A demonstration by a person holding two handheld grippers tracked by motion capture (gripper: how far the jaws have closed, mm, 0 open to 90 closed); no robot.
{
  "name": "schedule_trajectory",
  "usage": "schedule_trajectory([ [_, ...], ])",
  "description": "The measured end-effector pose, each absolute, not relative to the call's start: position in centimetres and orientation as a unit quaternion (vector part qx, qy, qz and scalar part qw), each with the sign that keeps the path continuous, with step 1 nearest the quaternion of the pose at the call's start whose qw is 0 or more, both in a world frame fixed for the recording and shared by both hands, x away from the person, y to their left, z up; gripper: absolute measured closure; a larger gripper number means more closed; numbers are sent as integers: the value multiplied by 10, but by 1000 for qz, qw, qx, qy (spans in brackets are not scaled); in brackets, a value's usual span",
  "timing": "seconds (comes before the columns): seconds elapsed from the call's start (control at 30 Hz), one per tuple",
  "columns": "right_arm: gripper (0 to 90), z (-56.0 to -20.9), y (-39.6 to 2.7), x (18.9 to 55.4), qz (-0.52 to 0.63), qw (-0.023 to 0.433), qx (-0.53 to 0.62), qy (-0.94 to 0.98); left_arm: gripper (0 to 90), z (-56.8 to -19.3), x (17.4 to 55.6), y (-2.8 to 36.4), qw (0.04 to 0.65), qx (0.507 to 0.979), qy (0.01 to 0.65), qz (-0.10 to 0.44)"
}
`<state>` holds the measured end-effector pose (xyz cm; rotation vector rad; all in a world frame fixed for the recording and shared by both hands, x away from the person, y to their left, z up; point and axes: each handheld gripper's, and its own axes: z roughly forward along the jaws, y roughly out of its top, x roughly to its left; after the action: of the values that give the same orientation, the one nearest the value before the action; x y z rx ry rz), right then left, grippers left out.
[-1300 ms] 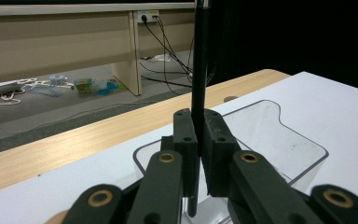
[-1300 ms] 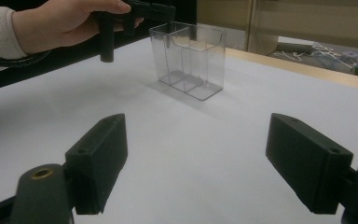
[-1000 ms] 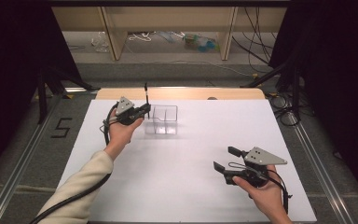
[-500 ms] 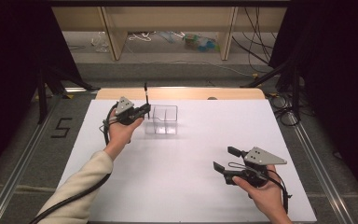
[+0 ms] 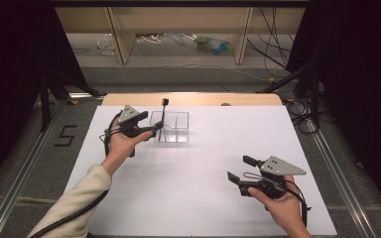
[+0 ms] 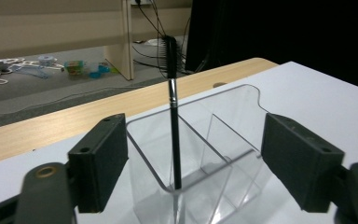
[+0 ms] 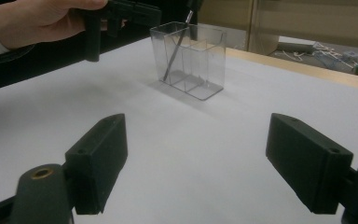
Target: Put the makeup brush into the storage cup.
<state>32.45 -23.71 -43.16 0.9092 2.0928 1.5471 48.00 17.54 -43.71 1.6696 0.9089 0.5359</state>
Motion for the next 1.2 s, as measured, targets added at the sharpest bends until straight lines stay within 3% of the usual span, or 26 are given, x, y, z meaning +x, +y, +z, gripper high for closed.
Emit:
schedule_trajectory([
  [0.27,215,-430,-238,323,543,185,336,747,158,-434,461,182,560,709,364,225],
  [1.2,190,-430,-238,323,543,193,325,750,150,-426,380,201,597,711,307,209],
])
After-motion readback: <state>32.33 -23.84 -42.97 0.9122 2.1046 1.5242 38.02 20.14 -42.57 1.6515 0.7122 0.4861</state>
